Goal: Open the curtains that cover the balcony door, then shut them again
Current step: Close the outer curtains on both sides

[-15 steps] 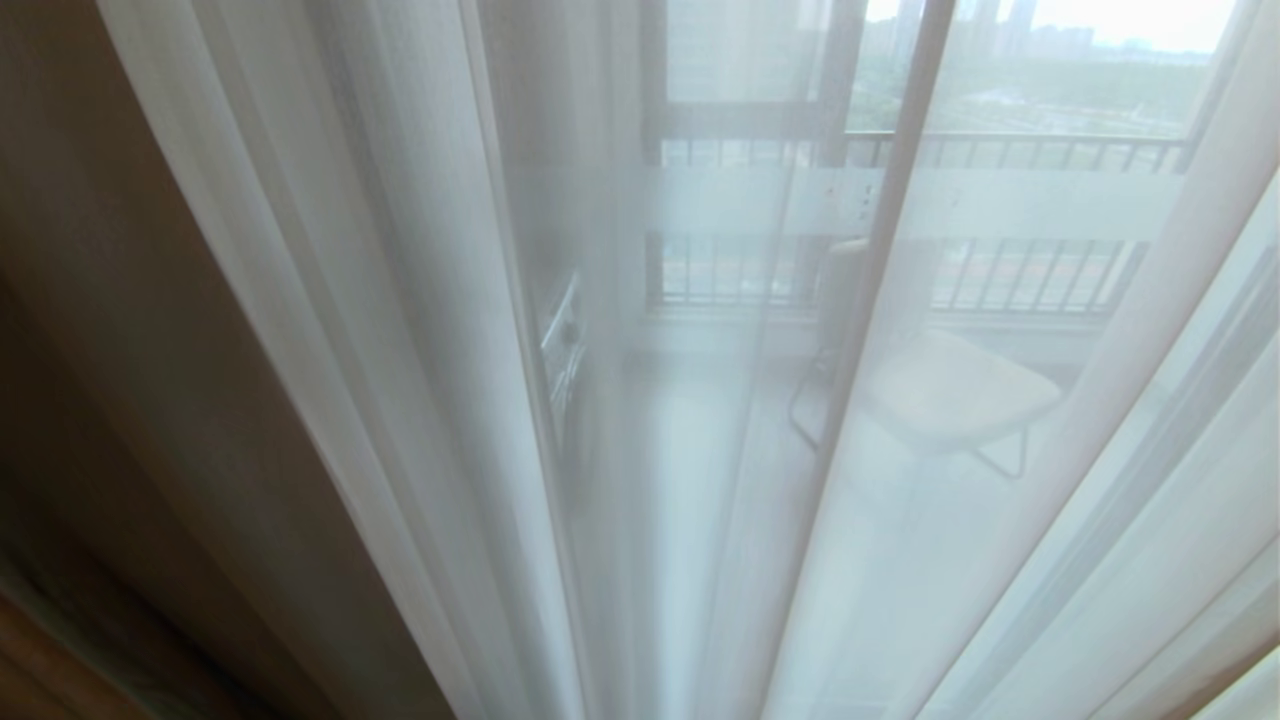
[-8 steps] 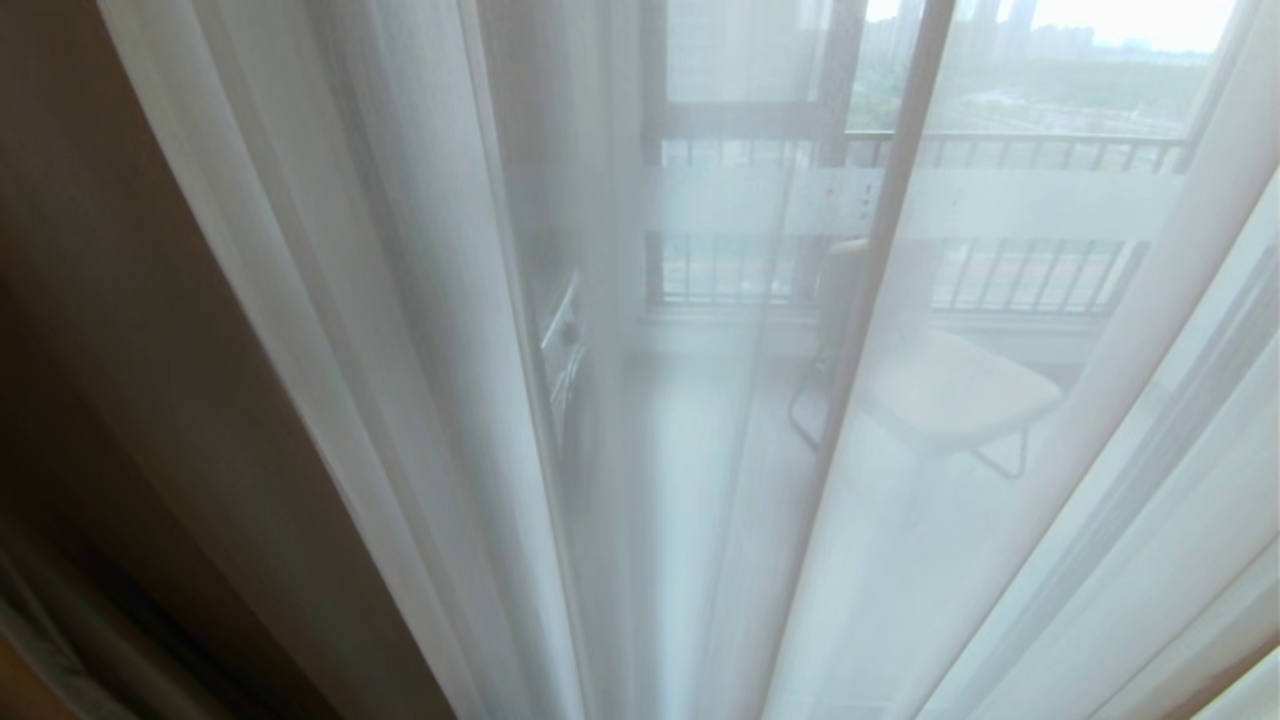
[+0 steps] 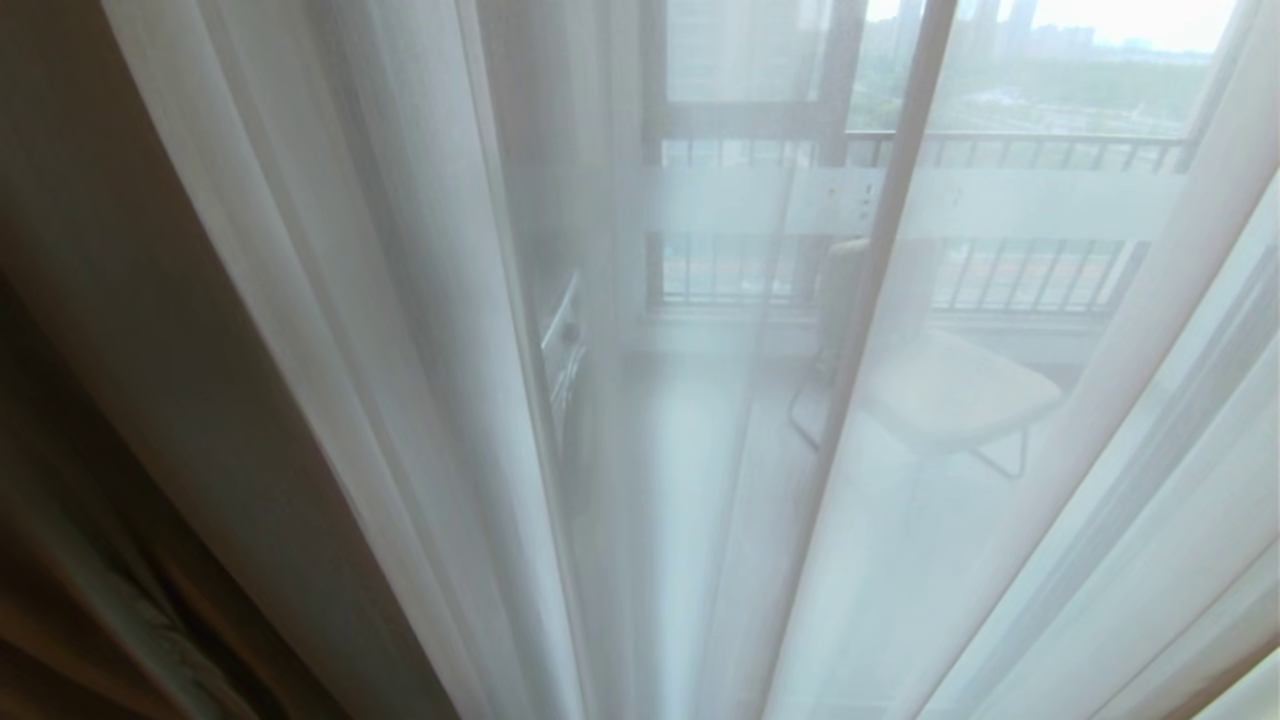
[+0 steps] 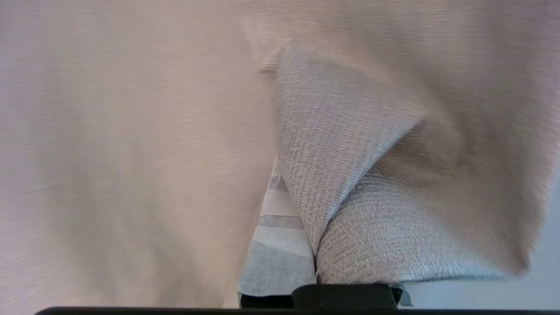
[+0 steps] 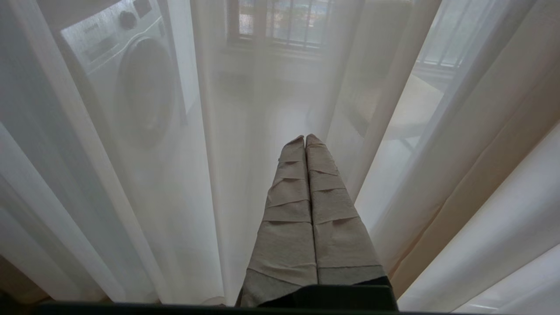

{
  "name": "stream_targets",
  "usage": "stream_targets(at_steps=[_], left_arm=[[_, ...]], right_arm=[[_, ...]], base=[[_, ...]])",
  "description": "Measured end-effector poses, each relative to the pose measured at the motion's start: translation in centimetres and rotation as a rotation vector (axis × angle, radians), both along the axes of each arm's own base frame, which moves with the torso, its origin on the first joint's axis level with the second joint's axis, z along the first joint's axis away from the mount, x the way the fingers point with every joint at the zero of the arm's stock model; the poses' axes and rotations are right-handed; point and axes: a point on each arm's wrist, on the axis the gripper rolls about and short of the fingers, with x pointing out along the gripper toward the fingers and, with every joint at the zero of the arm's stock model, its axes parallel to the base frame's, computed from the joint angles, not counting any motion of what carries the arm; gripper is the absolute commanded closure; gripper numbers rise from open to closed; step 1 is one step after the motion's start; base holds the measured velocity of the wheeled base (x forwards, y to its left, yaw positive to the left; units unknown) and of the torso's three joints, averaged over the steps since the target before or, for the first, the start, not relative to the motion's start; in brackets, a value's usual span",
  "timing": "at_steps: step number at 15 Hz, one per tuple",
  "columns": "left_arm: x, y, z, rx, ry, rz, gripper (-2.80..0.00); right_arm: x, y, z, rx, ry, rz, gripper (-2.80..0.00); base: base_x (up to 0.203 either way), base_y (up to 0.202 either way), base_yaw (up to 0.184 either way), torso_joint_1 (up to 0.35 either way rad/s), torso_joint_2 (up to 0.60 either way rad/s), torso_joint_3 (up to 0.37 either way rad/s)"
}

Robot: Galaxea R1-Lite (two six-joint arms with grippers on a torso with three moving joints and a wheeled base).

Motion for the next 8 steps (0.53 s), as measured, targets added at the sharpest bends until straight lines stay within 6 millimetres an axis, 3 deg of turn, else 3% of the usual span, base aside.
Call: stream_targets(at_steps=[8], left_arm=[[-1.7, -8.0, 1.3, -0.033, 0.018, -0.279, 0.0]], right_arm=[[0.0, 0.0, 0.0, 0.0, 0.0, 0.0, 0.0]], base=[[0.0, 0.0, 0.0, 0.0, 0.0, 0.0]])
